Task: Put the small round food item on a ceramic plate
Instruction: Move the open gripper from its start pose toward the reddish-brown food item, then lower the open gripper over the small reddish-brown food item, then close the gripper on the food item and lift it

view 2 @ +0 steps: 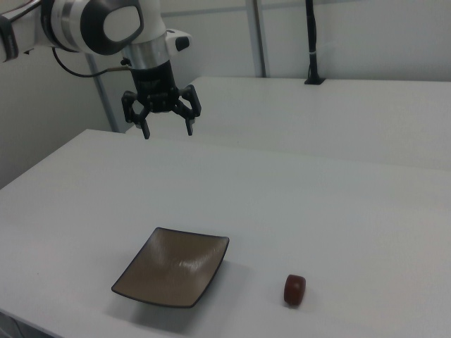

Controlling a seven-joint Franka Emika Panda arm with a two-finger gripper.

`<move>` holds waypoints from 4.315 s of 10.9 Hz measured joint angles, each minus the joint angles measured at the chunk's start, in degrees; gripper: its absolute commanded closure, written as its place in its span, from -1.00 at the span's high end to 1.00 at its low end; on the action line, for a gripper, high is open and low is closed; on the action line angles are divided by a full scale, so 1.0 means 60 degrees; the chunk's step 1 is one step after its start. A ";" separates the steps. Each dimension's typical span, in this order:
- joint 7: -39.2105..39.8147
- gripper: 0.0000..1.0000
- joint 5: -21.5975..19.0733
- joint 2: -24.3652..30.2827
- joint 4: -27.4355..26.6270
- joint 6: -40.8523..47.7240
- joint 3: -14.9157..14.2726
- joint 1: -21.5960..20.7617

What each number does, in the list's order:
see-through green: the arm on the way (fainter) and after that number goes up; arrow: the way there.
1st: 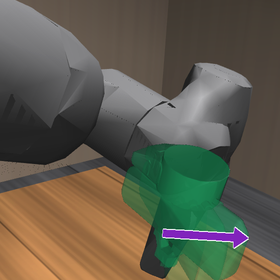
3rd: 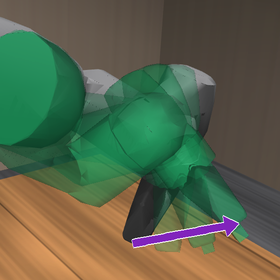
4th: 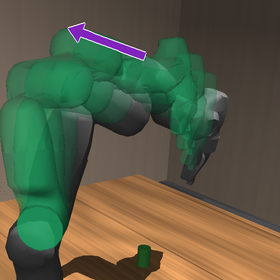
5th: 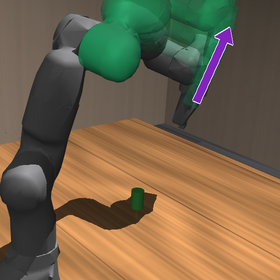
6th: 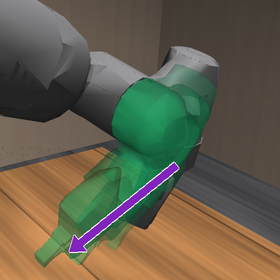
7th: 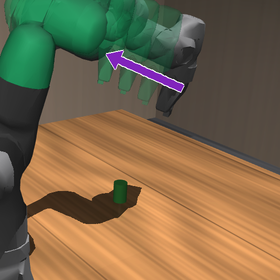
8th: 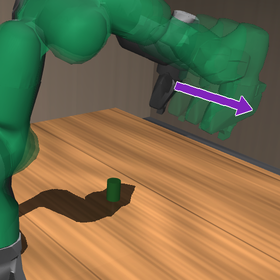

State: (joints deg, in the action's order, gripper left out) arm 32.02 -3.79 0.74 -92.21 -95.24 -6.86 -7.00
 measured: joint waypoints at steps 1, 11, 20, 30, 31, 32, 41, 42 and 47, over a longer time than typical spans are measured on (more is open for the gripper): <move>0.0043 1.00 0.0000 0.0000 -0.0006 0.0000 -0.0007 0.0000; 0.0549 1.00 0.0007 -0.0497 -0.0005 -0.0430 -0.0481 0.0750; 0.1465 1.00 0.0029 -0.2050 -0.0540 -0.2183 -0.0688 0.2192; 0.1268 1.00 0.0182 -0.2852 -0.2844 -0.5184 -0.0935 0.2601; 0.1257 1.00 0.0311 -0.2972 -0.3035 -0.5513 -0.0937 0.2625; 0.1212 1.00 0.0589 -0.3083 -0.3142 -0.5682 -0.0949 0.2629; 0.1145 -0.14 0.0887 -0.3398 -0.3548 -0.6382 -0.1226 0.2657; 0.1144 -0.43 0.0887 -0.3383 -0.3547 -0.6382 -0.1227 0.2659; 0.1139 -0.70 0.0891 -0.3289 -0.3525 -0.6211 -0.1274 0.2666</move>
State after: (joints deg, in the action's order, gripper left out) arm 38.85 1.55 -18.99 -113.37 -132.50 -14.50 9.00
